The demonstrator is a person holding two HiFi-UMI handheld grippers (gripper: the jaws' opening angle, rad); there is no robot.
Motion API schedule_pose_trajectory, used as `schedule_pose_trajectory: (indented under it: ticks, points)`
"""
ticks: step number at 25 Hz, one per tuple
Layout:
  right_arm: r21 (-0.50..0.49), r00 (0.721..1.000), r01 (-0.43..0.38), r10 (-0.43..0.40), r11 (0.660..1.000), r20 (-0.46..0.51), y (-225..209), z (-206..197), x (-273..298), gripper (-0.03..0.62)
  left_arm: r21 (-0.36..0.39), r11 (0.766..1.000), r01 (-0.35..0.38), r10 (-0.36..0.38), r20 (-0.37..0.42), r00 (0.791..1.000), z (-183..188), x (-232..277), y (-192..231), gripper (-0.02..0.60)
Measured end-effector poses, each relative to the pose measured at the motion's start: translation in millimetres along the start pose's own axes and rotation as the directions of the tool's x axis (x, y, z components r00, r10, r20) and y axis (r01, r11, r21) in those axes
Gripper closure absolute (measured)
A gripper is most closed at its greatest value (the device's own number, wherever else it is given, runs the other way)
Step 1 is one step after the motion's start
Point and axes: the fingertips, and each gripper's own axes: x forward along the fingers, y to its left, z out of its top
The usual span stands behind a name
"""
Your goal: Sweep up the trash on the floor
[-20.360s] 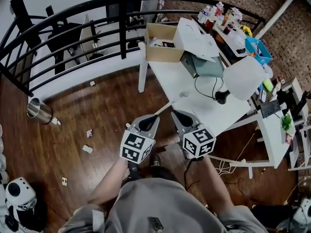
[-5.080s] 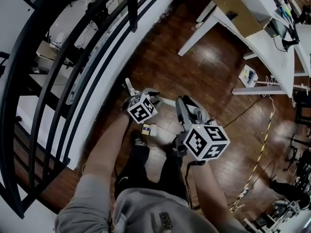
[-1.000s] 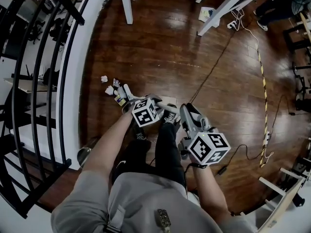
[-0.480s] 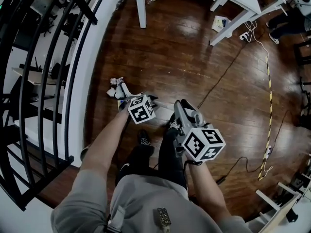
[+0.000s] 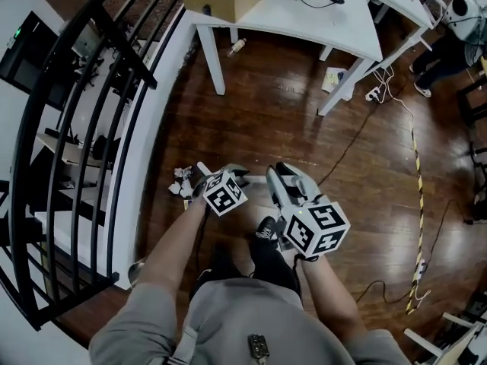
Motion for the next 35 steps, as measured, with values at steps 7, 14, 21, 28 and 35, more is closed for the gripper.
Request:
schedule_pose_trajectory:
  ticks: [7,14,21,28,35]
  points:
    - [-0.097,0.998,-0.028,0.034,0.995,0.055,-44,81,-15,0.514,-0.014,0.998,-0.063,0.064,0.078,0.995,100,10,31,0.460]
    - [-0.159,0.999,-0.007,0.014,0.987,0.044,-122,142,10,0.515,-0.035,0.999,-0.033,0.038,0.164,0.986,185,67,74,0.462]
    - [-0.216,1.000,-0.019,0.018,0.976,-0.010,-184,192,61,0.516,-0.065,0.997,0.040,-0.026,0.207,0.978,241,117,121,0.471]
    - [-0.226,0.997,-0.072,0.062,0.971,-0.051,-239,232,106,0.519,-0.176,0.984,0.013,0.029,0.233,0.972,278,152,173,0.471]
    - [-0.247,0.974,-0.206,0.175,0.947,-0.145,-295,259,151,0.519,-0.286,0.956,-0.069,0.140,0.238,0.961,315,190,222,0.474]
